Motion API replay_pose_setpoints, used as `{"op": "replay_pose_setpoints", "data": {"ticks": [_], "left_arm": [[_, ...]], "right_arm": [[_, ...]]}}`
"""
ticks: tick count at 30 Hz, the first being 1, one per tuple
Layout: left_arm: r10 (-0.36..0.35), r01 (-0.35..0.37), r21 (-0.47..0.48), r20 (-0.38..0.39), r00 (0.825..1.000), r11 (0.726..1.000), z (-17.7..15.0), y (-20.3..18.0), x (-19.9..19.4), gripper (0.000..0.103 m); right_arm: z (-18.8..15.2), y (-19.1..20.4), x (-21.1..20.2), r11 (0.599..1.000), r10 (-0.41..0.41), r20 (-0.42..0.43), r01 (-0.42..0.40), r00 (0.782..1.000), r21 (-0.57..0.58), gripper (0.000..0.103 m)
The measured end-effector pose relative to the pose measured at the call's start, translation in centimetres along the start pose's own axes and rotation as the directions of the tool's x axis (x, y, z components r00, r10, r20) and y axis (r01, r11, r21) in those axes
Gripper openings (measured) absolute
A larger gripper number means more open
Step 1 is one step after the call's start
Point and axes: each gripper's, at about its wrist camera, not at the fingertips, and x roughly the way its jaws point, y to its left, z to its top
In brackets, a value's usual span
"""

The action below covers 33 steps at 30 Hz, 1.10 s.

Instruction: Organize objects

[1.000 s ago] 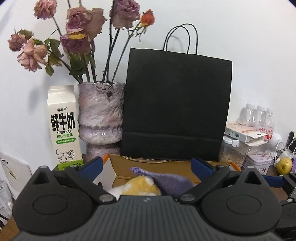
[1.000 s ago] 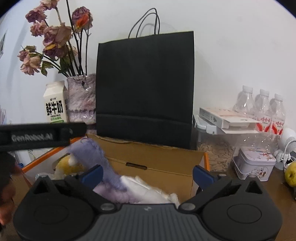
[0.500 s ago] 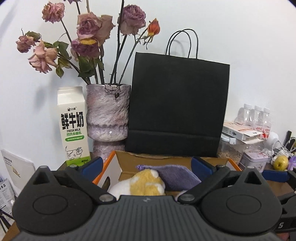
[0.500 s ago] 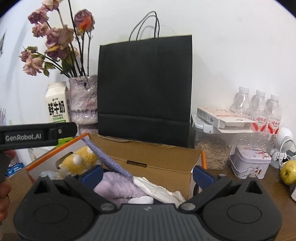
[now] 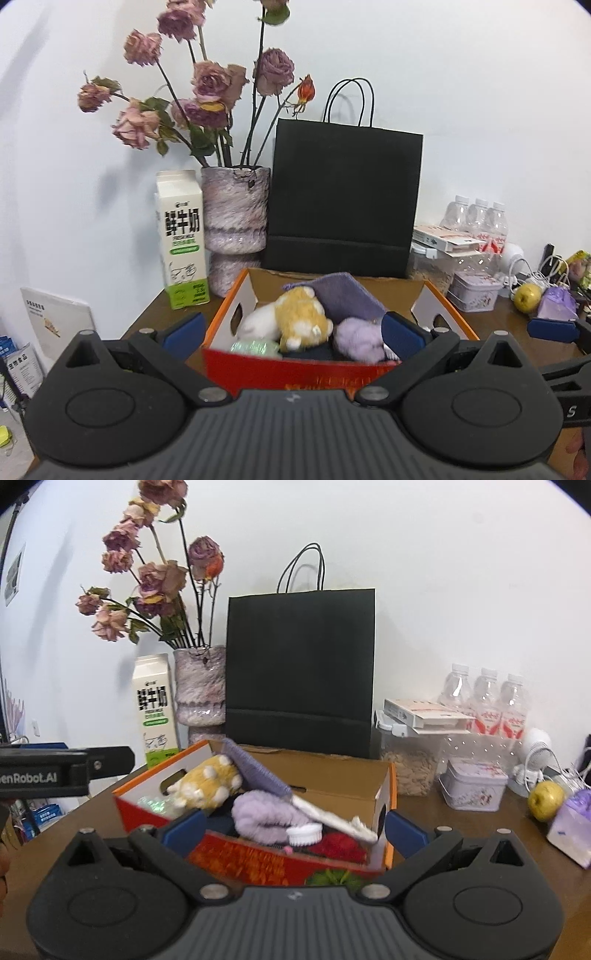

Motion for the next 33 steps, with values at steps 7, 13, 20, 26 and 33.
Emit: {"op": "replay_pose_setpoints", "data": {"ticks": [7, 13, 20, 26, 33], "left_arm": [[-0.019, 0.019, 0.021, 0.012, 1.000, 1.000, -2.0, 0.1, -5.1, 0.103], [-0.020, 0.020, 0.046, -0.012, 1.000, 0.999, -5.0, -0.1, -7.9, 0.103], [-0.041, 0.044, 0.079, -0.032, 0.999, 0.996, -7.3, 0.1, -9.0, 0.103], [-0.052, 0.055, 0.078, -0.030, 0.998, 0.995, -7.6, 0.3, -9.2, 0.103], [-0.048, 0.050, 0.074, -0.032, 0.998, 0.996, -7.7, 0.3, -9.1, 0.103]], "right_arm": [[-2.0, 0.8, -5.4, 1.000, -0.010, 0.008, 0.009, 1.000, 0.026, 0.103], [-4.3, 1.0, -9.2, 0.998, -0.025, 0.017, 0.024, 1.000, 0.056, 0.103], [-6.9, 1.5, -10.4, 0.999, -0.026, -0.013, 0.026, 1.000, 0.048, 0.103], [-7.0, 1.7, -10.6, 0.999, -0.002, -0.008, 0.002, 1.000, 0.042, 0.103], [-6.9, 1.8, -11.2, 0.999, 0.004, 0.018, -0.005, 1.000, 0.038, 0.103]]}}
